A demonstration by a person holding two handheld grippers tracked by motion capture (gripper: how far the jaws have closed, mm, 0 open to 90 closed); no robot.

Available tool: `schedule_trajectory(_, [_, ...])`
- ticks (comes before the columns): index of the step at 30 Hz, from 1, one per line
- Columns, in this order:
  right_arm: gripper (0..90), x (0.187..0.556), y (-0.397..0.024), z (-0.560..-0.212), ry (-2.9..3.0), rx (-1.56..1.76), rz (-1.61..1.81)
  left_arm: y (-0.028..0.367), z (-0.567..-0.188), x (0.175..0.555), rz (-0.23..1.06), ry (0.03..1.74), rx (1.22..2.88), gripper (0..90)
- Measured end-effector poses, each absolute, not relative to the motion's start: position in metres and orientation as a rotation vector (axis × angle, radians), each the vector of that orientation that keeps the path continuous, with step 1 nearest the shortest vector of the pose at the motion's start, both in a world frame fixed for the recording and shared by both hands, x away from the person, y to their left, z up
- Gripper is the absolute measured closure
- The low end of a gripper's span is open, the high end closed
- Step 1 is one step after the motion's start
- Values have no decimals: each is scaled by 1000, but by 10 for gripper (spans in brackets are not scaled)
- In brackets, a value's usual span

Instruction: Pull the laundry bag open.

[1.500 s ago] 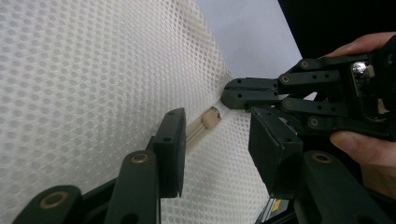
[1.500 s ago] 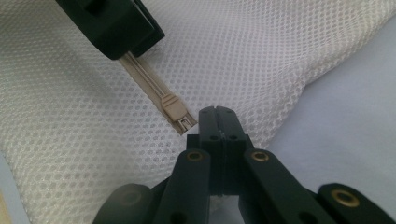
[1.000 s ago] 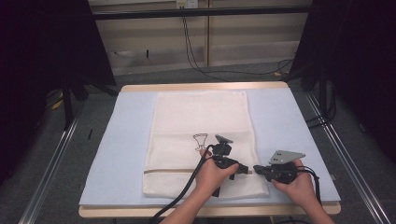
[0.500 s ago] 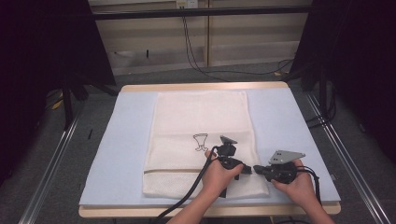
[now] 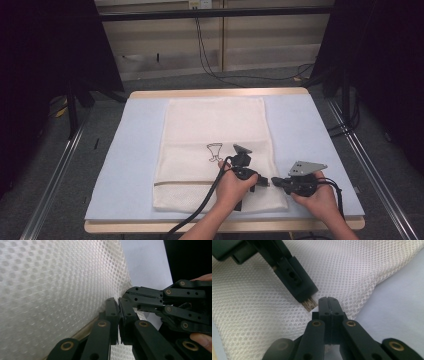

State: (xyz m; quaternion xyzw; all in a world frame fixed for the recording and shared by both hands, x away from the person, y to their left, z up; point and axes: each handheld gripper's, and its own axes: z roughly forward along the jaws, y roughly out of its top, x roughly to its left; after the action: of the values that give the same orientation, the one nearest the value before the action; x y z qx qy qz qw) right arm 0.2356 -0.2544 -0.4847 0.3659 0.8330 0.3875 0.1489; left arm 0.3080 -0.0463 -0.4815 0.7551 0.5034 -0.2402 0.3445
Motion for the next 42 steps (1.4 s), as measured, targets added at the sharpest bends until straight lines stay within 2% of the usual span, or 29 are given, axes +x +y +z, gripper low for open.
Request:
schedule_trajectory(30, [900, 236, -256, -485, 2395, 1070, 1132, 0, -470, 316, -631, 1334, 1971, 874])
schedule_trajectory(42, [900, 236, -256, -485, 2395, 1073, 1134, 4, -468, 317, -625, 1334, 1973, 874])
